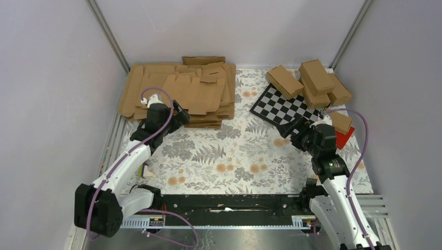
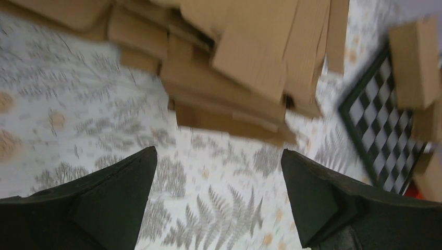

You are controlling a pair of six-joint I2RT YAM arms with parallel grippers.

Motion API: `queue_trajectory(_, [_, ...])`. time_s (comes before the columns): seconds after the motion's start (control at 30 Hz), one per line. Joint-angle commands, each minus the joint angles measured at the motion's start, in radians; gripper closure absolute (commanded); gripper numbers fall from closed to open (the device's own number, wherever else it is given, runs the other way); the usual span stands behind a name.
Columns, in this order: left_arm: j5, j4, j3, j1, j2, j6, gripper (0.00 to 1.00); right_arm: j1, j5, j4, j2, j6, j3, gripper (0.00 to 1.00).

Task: Fold the paper box

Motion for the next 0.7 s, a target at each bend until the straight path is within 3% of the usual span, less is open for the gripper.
queue_trajectory(0.0, [-0.098,0.151,0.091,0.087,0.07,-0.097,0.01,0.005,-0.089,0.052,0.044,-0.035,0.047,0.0])
queue_trajectory(0.1, [-0.144,0.215,0.072,0.13,0.091,-0.177,0.05,0.006,-0.087,0.052,0.054,-0.053,0.061,0.0])
queue_trajectory(0.3, [-0.237,0.318,0.043,0.174,0.168,-0.321,0.28,0.006,-0.088,0.068,0.067,-0.074,0.059,0.0])
queue_trajectory(0.5, [-0.157,0.342,0.089,0.243,0.308,-0.37,0.29,0.007,-0.092,0.075,0.088,-0.076,0.065,0.01])
queue_trajectory(0.67, [-0.143,0.382,0.066,0.251,0.339,-0.39,0.21,0.006,-0.068,0.075,0.086,-0.075,0.043,0.0])
